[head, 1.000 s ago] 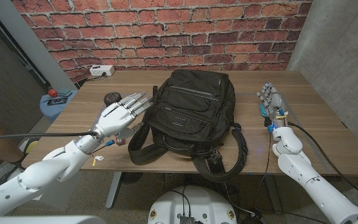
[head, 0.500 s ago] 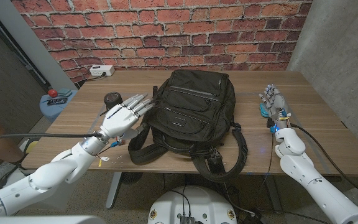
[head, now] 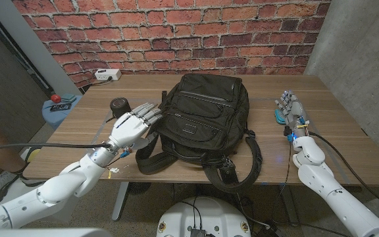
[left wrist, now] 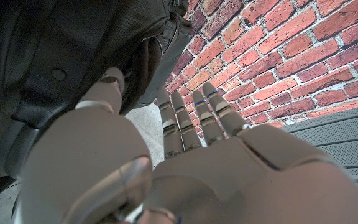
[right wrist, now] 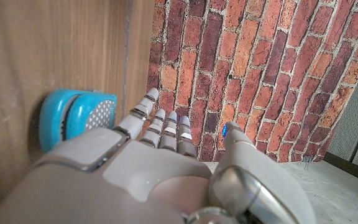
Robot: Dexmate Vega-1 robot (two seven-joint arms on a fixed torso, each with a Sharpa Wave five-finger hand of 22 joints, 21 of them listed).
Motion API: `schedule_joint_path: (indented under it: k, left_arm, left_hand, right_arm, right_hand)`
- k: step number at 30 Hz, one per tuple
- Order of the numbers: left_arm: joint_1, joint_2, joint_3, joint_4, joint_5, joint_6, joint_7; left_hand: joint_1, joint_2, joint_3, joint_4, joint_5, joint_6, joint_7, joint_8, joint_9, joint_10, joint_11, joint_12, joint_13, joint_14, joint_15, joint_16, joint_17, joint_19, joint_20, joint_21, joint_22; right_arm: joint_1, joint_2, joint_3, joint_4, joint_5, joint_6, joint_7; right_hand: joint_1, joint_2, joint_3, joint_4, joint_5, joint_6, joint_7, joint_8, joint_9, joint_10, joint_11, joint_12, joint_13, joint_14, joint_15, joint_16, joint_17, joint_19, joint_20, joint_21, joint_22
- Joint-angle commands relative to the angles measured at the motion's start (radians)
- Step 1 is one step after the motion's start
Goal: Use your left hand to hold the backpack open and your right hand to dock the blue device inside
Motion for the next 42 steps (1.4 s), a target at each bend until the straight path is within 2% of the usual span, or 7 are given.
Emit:
schedule_joint_path:
  k: [1,5,17,20,25,32,42]
  left_arm:
    - [-0.046,-0.018,0.06,0.022,-0.014,0.007,0.06]
    - [-0.063,-0.025,0.075,0.027,-0.014,0.008,0.062]
    - [-0.131,-0.06,0.126,0.063,0.004,0.003,0.074]
    - [-0.145,-0.065,0.133,0.069,0.003,-0.002,0.086]
    - [-0.159,-0.066,0.135,0.062,-0.004,-0.007,0.099]
    - [-0.161,-0.059,0.129,0.043,-0.014,-0.002,0.097]
    - [-0.166,-0.05,0.106,0.014,-0.042,-0.011,0.077]
  left_hand:
    - [0.035,0.024,-0.027,0.001,-0.001,0.107,-0.009,0.078,0.037,0.094,-0.026,0.085,0.058,0.088,-0.036,0.046,0.031,0.04,0.004,0.011,0.006]
    - [0.046,0.032,-0.033,0.0,0.001,0.139,-0.018,0.106,0.051,0.122,-0.033,0.117,0.082,0.126,-0.051,0.063,0.041,0.044,0.002,0.01,0.006]
    - [0.061,0.043,-0.039,-0.001,0.005,0.129,-0.019,0.125,0.071,0.113,-0.033,0.141,0.114,0.133,-0.051,0.067,0.054,0.042,0.003,0.006,0.007]
    - [0.075,0.055,-0.044,-0.002,0.006,0.165,-0.022,0.151,0.078,0.156,-0.044,0.177,0.136,0.171,-0.059,0.083,0.064,0.055,0.001,0.009,0.007]
    - [0.081,0.083,-0.046,0.011,0.012,0.353,-0.02,0.234,0.053,0.293,-0.065,0.259,0.171,0.276,-0.084,0.105,0.076,0.09,-0.015,0.02,0.008]
    - [0.049,0.081,-0.047,0.019,0.009,0.438,-0.029,0.239,-0.006,0.415,-0.067,0.254,0.102,0.365,-0.104,0.116,0.075,0.111,-0.03,0.028,0.008]
    - [0.038,0.078,-0.046,0.016,0.005,0.464,-0.041,0.225,-0.044,0.458,-0.08,0.23,0.06,0.394,-0.117,0.117,0.069,0.115,-0.036,0.03,0.007]
  right_arm:
    - [0.004,-0.002,0.0,0.014,0.011,-0.007,0.019]
    - [0.009,-0.002,-0.001,0.022,0.012,-0.01,0.025]
    - [0.02,0.003,0.0,0.056,0.024,-0.008,0.045]
    - [0.021,0.001,0.0,0.057,0.025,-0.01,0.046]
    - [0.023,-0.001,0.002,0.059,0.028,-0.014,0.048]
    - [0.027,-0.004,0.002,0.06,0.029,-0.018,0.051]
    - [0.031,-0.012,-0.002,0.047,0.022,-0.031,0.045]
  right_hand:
    - [0.006,0.006,0.004,-0.007,0.002,-0.003,0.0,0.001,0.002,0.003,0.003,0.001,0.0,0.008,0.003,0.0,0.004,0.005,-0.019,0.006,0.004]
    - [0.005,0.006,0.004,-0.007,0.002,-0.003,0.0,0.001,0.002,0.002,0.001,0.0,0.0,0.007,0.003,0.0,0.004,0.005,-0.02,0.006,0.004]
    - [0.005,0.007,0.004,-0.007,0.002,-0.003,-0.001,0.001,0.002,0.004,0.003,0.001,0.0,0.007,0.004,0.0,0.004,0.005,-0.019,0.006,0.004]
    - [0.005,0.007,0.004,-0.007,0.002,-0.002,-0.001,0.001,0.002,0.003,0.001,0.001,0.0,0.007,0.003,0.0,0.005,0.005,-0.02,0.006,0.004]
    - [0.005,0.007,0.004,-0.007,0.002,-0.003,0.0,0.001,0.002,0.004,0.002,0.001,0.0,0.006,0.004,0.0,0.005,0.005,-0.02,0.006,0.004]
    - [0.004,0.007,0.004,-0.007,0.002,-0.002,0.0,0.001,0.003,0.003,0.0,0.0,0.0,0.007,0.006,0.0,0.005,0.005,-0.02,0.006,0.004]
    - [0.004,0.007,0.005,-0.007,0.002,-0.004,0.0,0.001,0.002,0.002,0.002,0.0,0.0,0.006,0.005,0.0,0.006,0.005,-0.02,0.005,0.004]
